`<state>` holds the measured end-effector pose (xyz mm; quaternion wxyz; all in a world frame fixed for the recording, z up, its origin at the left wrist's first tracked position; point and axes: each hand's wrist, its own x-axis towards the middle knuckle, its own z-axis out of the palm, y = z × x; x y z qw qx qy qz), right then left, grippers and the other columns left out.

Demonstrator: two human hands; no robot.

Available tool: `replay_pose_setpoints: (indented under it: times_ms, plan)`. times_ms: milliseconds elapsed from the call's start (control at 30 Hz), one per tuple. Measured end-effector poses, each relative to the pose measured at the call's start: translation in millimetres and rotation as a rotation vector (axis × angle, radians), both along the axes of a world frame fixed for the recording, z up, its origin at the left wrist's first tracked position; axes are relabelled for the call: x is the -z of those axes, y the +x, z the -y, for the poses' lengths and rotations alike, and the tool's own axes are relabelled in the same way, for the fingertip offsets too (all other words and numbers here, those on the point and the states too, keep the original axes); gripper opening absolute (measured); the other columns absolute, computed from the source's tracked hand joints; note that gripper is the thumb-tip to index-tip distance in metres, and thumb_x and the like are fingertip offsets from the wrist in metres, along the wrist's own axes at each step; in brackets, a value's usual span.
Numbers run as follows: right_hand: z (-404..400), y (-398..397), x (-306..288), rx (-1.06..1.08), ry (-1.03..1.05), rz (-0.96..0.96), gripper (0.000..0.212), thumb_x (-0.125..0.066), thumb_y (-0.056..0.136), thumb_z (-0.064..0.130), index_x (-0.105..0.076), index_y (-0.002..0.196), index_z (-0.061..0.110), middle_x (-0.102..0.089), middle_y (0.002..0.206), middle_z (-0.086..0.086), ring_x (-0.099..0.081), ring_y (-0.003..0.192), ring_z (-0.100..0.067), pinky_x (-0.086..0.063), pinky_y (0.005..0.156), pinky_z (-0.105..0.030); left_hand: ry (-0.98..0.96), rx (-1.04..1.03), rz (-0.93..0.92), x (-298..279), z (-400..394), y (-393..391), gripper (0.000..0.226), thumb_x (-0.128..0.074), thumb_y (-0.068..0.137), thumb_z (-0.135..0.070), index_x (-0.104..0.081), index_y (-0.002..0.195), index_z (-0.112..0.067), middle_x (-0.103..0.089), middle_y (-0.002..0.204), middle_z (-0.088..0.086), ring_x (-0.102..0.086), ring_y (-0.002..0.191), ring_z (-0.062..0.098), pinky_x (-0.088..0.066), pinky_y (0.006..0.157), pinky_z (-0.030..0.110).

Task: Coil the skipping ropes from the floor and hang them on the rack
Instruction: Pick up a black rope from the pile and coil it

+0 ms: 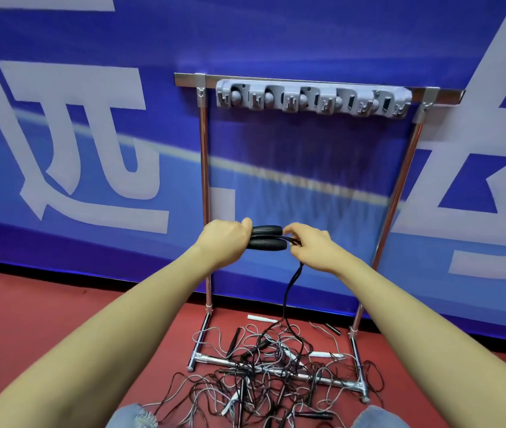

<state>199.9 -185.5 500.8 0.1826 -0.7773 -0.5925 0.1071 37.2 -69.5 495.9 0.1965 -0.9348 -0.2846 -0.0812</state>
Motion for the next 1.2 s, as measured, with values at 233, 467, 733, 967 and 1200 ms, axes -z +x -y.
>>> replay_pose_setpoints:
  times_ms: [233, 467, 733, 967, 1200]
  plan:
    - [-1, 0, -4, 0.058, 0.248, 0.185, 0.026, -0.032, 0.097, 0.008, -0.056, 0.106, 0.013, -0.058, 0.104, -0.005, -0.052, 0.092, -0.028, -0.039, 0.079, -0.037, 0.016, 0.071, -0.035, 7, -1, -4, 0.014, -0.037, 0.088, -0.002, -0.031, 0.094, -0.013, -0.034, 0.065, 0.000, -0.046, 0.061, 0.030, -0.022, 0.044, 0.030]
    - [-5, -9, -5, 0.055, 0.232, -0.045, 0.017, -0.029, 0.097, 0.010, -0.044, 0.089, 0.007, -0.049, 0.084, -0.005, -0.043, 0.071, -0.027, -0.034, 0.062, -0.035, 0.110, 0.239, 0.306, -4, -4, -11, 0.031, -0.076, 0.055, -0.001, -0.048, 0.069, -0.008, -0.044, 0.049, 0.001, -0.039, 0.032, 0.023, -0.011, 0.036, 0.017]
    - [0, -16, -9, 0.024, 0.207, -0.369, 0.016, -0.048, 0.094, 0.016, -0.060, 0.091, 0.007, -0.052, 0.067, 0.000, -0.062, 0.054, -0.013, -0.055, 0.068, -0.033, -0.160, -0.078, 0.407, -3, 3, -1, 0.016, -0.043, 0.095, -0.014, -0.027, 0.090, -0.012, -0.044, 0.071, 0.002, -0.042, 0.060, 0.030, -0.032, 0.053, 0.034]
    - [5, -15, -14, -0.034, 0.145, -0.218, 0.005, -0.054, 0.080, 0.005, -0.058, 0.078, 0.004, -0.056, 0.065, 0.000, -0.063, 0.058, -0.016, -0.045, 0.056, -0.022, -0.205, -0.156, 0.291, 10, 0, 4, 0.018, -0.045, 0.093, -0.009, -0.028, 0.091, -0.011, -0.044, 0.066, 0.002, -0.047, 0.059, 0.029, -0.032, 0.049, 0.032]
    - [3, -4, -14, -0.302, 0.621, 0.960, 0.020, -0.049, 0.073, 0.000, -0.065, 0.074, 0.012, -0.052, 0.068, 0.000, -0.047, 0.054, -0.020, -0.014, 0.038, -0.022, -0.102, -0.112, 0.110, 1, -4, 4, 0.011, -0.043, 0.091, -0.006, -0.033, 0.094, -0.010, -0.034, 0.058, -0.002, -0.044, 0.057, 0.026, -0.020, 0.042, 0.028]
